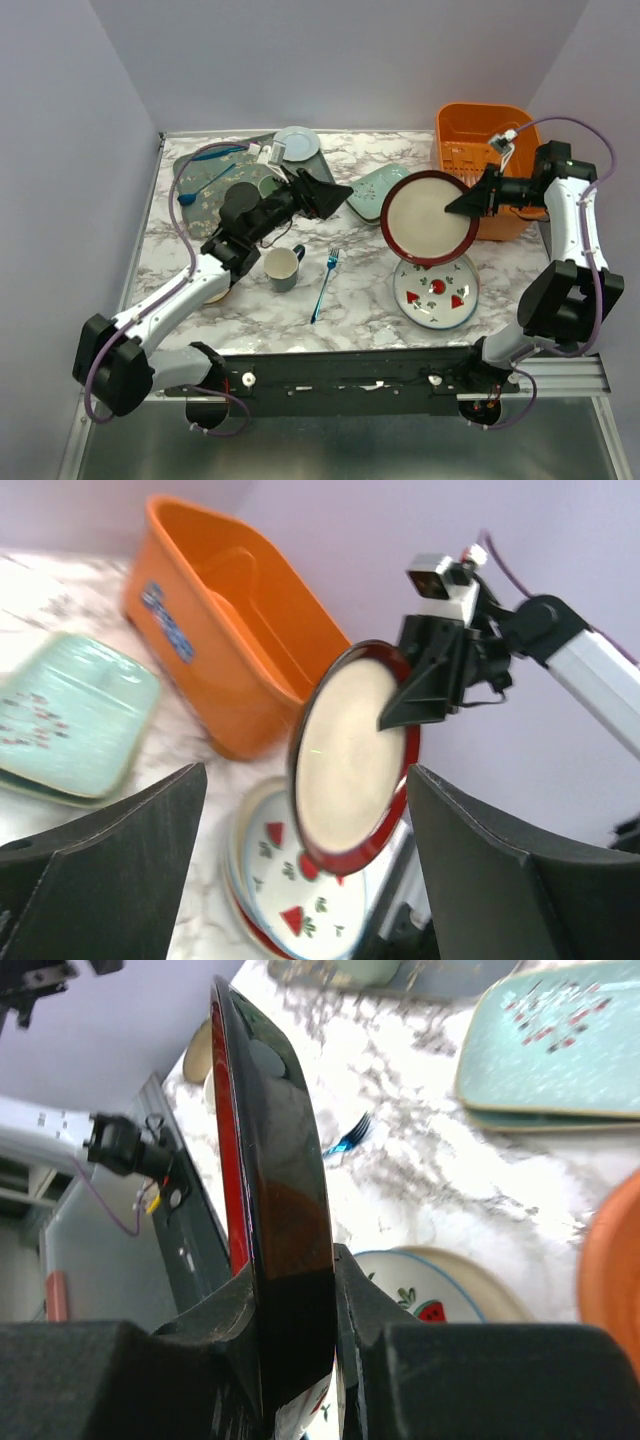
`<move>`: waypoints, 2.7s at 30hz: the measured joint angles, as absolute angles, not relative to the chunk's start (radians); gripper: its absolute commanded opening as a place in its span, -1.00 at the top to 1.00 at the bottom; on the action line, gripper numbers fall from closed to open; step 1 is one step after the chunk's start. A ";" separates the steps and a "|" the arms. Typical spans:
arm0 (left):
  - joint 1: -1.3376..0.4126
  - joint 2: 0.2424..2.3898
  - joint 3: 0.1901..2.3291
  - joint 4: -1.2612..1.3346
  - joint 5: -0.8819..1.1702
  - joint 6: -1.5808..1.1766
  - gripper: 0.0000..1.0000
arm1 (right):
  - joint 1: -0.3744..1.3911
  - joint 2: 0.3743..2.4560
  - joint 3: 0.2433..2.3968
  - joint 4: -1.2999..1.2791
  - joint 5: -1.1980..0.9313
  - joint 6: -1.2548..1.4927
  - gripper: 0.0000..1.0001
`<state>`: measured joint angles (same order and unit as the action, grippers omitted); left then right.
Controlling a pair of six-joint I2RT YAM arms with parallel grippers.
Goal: Place the mixed dishes into the plastic bin
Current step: Pick up the plate at the center of the board, then place the plate in the plastic bin.
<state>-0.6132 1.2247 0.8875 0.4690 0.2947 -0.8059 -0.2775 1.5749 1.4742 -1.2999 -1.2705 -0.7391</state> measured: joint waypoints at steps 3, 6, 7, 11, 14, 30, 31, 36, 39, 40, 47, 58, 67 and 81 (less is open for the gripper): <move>-0.595 1.130 0.901 0.362 0.233 -0.725 -0.93 | -0.316 1.576 1.524 -1.237 -1.285 -0.628 0.99; -0.595 1.027 0.905 0.263 0.173 -0.654 -0.97 | -0.350 1.570 1.525 -1.059 -1.272 -0.429 0.99; -0.595 0.998 0.904 0.231 0.151 -0.632 -0.97 | -0.364 1.564 1.512 -0.963 -1.259 -0.336 0.99; -0.592 0.848 0.860 0.111 0.050 -0.550 -0.97 | -0.385 1.556 1.496 -0.692 -1.177 -0.044 0.99; -0.590 0.717 0.794 0.002 -0.025 -0.504 -0.97 | -0.388 1.557 1.499 -0.547 -1.108 0.123 0.99; -0.590 0.524 0.667 -0.220 -0.155 -0.456 -0.97 | -0.388 1.594 1.487 -0.276 -0.527 0.547 0.99; -0.590 0.526 0.667 -0.221 -0.154 -0.455 -0.97 | -0.388 1.594 1.475 -0.271 -0.485 0.563 0.99; -0.590 0.526 0.667 -0.223 -0.154 -0.455 -0.97 | -0.385 1.610 1.455 -0.257 -0.336 0.617 0.99; -0.590 0.524 0.667 -0.223 -0.154 -0.453 -0.97 | -0.378 1.636 1.454 -0.249 -0.273 0.646 0.99; -0.590 0.522 0.667 -0.223 -0.154 -0.453 -0.97 | -0.375 1.651 1.454 -0.244 -0.250 0.657 0.99; -0.590 0.503 0.667 -0.223 -0.154 -0.452 -0.97 | -0.336 1.770 1.457 -0.225 -0.183 0.718 0.99; -0.590 0.498 0.663 -0.219 -0.154 -0.445 -0.97 | -0.287 1.953 1.540 -0.228 -0.152 0.787 0.79; -0.590 0.476 0.662 -0.218 -0.149 -0.438 -0.97 | -0.276 2.046 1.620 -0.225 -0.146 0.799 0.30; -0.590 0.476 0.662 -0.206 -0.119 -0.437 -0.97 | -0.274 2.067 1.651 -0.195 -0.155 0.807 -0.41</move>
